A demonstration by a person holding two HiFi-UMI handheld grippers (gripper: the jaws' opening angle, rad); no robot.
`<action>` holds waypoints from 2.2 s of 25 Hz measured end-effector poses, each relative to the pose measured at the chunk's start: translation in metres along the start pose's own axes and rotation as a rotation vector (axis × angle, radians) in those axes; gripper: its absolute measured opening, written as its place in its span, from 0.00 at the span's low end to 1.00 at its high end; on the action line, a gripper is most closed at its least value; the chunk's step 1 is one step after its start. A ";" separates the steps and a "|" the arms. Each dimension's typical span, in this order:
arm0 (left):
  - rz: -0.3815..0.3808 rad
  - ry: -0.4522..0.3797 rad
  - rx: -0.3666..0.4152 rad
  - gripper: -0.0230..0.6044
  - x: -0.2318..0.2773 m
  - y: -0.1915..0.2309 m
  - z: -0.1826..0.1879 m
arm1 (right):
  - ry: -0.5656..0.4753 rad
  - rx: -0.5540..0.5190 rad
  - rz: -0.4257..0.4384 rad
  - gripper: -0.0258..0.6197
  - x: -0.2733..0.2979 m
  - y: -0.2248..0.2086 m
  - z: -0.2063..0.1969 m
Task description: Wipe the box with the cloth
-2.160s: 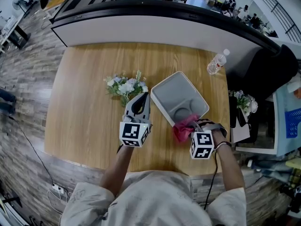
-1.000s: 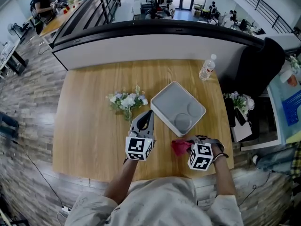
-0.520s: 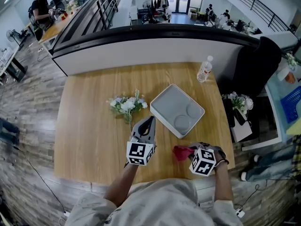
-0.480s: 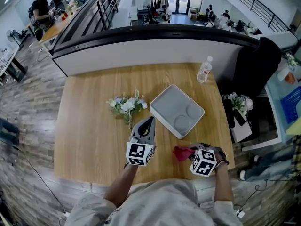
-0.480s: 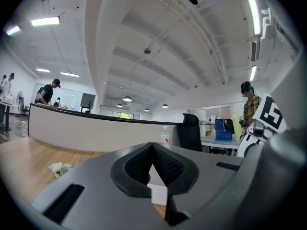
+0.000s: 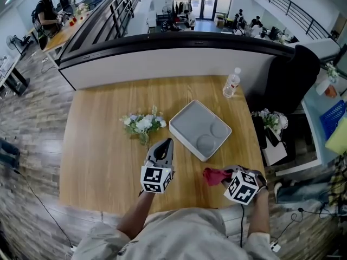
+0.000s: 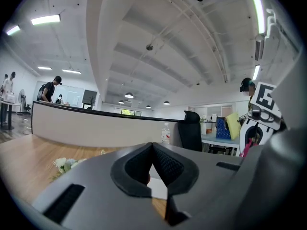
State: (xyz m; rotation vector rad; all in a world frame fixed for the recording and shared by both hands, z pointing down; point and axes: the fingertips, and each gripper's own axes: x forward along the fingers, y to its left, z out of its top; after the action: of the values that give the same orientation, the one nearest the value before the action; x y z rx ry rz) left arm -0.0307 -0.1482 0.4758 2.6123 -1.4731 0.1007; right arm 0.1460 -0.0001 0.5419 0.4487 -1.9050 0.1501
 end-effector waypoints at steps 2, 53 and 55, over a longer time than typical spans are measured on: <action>-0.005 -0.003 0.005 0.05 -0.001 0.000 0.002 | -0.005 0.008 -0.013 0.12 -0.006 -0.005 0.000; 0.044 -0.128 0.098 0.05 -0.010 0.016 0.063 | -0.811 0.223 -0.579 0.13 -0.112 -0.109 0.091; 0.044 -0.132 0.104 0.05 -0.010 0.015 0.065 | -0.837 0.248 -0.584 0.13 -0.112 -0.111 0.093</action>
State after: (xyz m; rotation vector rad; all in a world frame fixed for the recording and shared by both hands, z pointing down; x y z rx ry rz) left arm -0.0500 -0.1575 0.4116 2.7170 -1.6096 0.0093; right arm 0.1411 -0.1046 0.3916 1.3779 -2.4648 -0.2304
